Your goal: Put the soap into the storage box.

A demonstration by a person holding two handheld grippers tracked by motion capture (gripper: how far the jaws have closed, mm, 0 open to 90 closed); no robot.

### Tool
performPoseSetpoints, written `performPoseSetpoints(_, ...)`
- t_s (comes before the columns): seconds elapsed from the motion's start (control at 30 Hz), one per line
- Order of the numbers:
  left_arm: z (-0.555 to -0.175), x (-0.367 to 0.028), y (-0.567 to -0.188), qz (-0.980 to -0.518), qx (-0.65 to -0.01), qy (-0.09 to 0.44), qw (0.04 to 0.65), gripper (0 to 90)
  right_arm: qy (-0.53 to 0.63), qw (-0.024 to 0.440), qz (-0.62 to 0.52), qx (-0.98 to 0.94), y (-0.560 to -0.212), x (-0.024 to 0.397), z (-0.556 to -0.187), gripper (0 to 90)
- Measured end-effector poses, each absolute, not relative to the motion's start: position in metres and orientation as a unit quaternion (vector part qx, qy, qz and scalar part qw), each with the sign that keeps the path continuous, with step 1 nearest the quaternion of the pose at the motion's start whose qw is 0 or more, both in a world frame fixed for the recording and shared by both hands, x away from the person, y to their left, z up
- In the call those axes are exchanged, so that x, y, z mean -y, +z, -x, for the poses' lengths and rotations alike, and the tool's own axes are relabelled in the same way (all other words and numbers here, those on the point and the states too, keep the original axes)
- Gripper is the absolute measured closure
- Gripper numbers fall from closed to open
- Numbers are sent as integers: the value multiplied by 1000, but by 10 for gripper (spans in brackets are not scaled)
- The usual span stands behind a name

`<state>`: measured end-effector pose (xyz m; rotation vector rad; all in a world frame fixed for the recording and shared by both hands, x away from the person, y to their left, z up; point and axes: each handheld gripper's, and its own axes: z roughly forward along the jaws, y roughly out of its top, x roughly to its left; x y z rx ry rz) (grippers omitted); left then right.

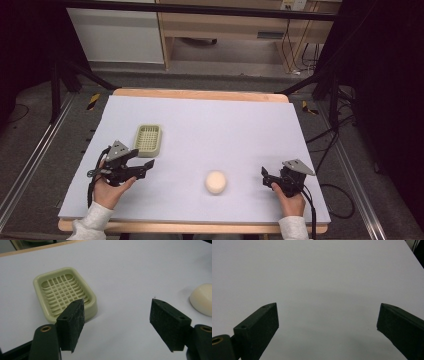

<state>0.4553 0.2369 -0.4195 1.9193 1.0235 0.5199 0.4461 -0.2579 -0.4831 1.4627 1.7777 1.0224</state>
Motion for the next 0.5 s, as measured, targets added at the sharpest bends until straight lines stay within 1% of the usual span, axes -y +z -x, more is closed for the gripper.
performPoseSetpoints(0.2,-458,-228,-416,-776,-404,204,440,276,379,304,-554,-676,-485,258,-447,42)
performPoseSetpoints(0.5,-460,-201,-413,-792,-380,192,437,268,380,303,-555,-676,-485,258,-447,42)
